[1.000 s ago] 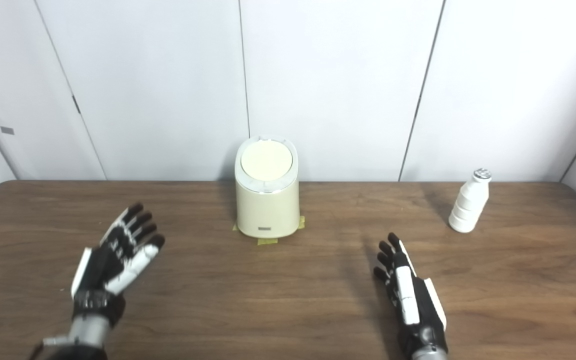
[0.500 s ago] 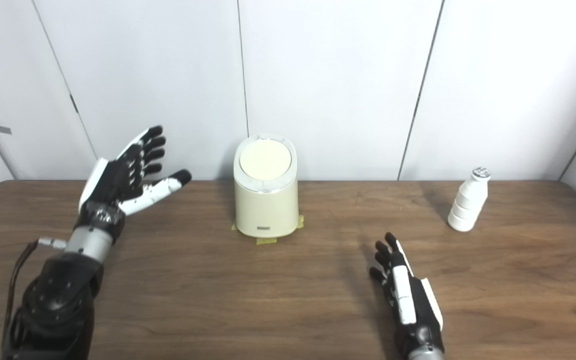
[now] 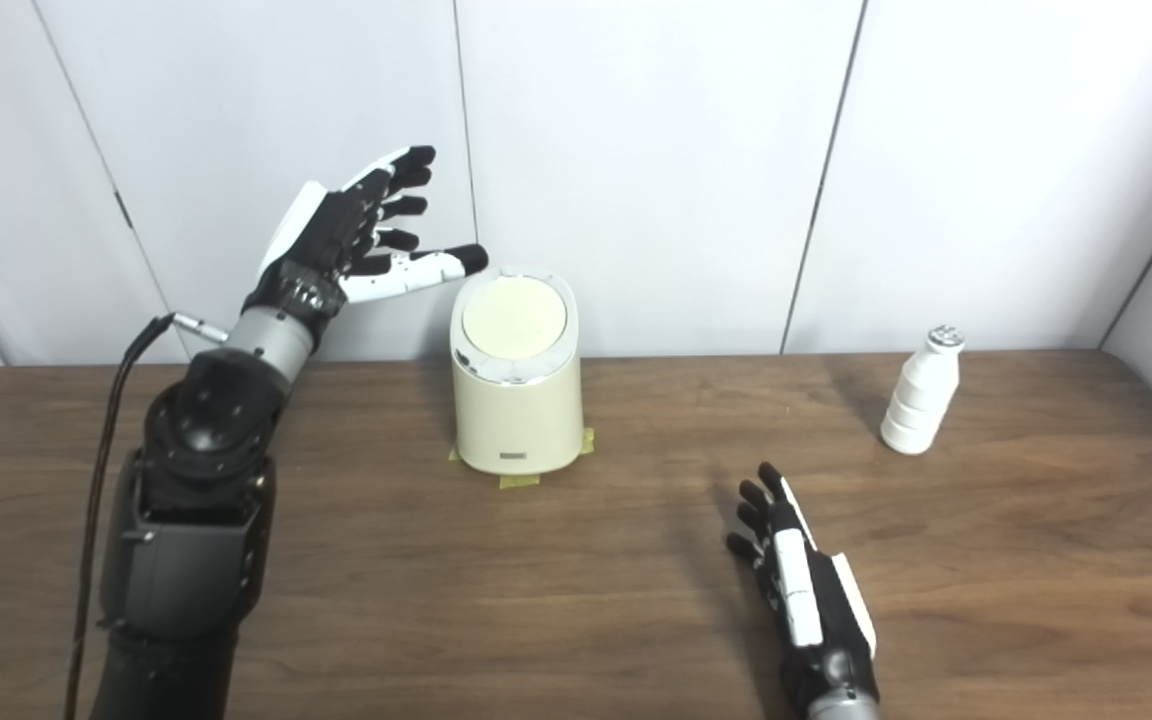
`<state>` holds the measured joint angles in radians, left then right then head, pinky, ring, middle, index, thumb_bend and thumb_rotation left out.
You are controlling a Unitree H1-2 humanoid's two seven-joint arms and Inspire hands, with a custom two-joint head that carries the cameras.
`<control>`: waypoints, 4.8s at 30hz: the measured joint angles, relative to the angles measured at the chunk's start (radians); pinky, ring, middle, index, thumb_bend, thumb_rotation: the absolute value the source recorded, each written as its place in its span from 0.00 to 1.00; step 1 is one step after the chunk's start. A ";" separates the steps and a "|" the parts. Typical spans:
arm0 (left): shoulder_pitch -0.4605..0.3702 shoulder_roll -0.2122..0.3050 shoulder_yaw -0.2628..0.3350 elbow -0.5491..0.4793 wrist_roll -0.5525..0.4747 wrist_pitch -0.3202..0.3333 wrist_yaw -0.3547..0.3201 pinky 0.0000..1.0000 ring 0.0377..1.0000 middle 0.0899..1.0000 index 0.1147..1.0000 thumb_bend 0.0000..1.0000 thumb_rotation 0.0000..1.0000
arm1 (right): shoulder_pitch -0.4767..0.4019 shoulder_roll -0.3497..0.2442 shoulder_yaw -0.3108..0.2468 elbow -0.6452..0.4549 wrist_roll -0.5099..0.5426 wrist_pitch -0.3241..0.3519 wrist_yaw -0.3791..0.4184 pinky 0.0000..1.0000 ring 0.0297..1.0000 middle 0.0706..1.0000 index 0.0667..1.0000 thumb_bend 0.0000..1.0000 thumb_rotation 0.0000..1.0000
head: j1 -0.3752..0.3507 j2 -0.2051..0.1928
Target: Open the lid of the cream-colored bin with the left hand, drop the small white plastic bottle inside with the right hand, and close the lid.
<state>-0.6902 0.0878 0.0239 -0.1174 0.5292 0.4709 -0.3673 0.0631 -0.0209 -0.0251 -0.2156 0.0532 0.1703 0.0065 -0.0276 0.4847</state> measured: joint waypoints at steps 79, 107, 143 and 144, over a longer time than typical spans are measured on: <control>-0.359 0.173 -0.503 0.574 0.310 -0.292 0.119 0.70 0.86 0.88 0.84 0.96 0.14 | -0.011 0.082 0.054 -0.018 -0.052 0.015 -0.054 0.89 0.95 0.94 0.98 0.63 1.00 | -0.037 0.011; -0.359 0.145 -0.548 0.629 0.358 -0.341 0.131 0.68 0.92 0.91 0.86 0.94 0.18 | -0.024 0.109 0.074 -0.023 -0.121 0.017 -0.079 0.88 0.94 0.94 0.98 0.63 1.00 | -0.057 0.012; -0.361 0.158 -0.616 0.612 0.468 -0.412 0.148 0.79 0.90 0.86 0.86 0.98 0.16 | -0.044 0.106 0.063 -0.045 -0.084 0.021 -0.078 0.90 0.95 0.95 0.98 0.63 1.00 | -0.066 0.021; -0.359 0.157 -0.607 0.603 0.456 -0.412 0.137 0.79 0.90 0.86 0.85 0.98 0.16 | -0.045 0.102 0.063 -0.045 -0.085 0.026 -0.076 0.90 0.95 0.95 0.98 0.62 1.00 | -0.069 0.020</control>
<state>-1.0488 0.2452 -0.5829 0.4861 0.9855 0.0590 -0.2303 0.0179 0.0815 0.0383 -0.2605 -0.0320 0.1958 -0.0700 -0.0966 0.5047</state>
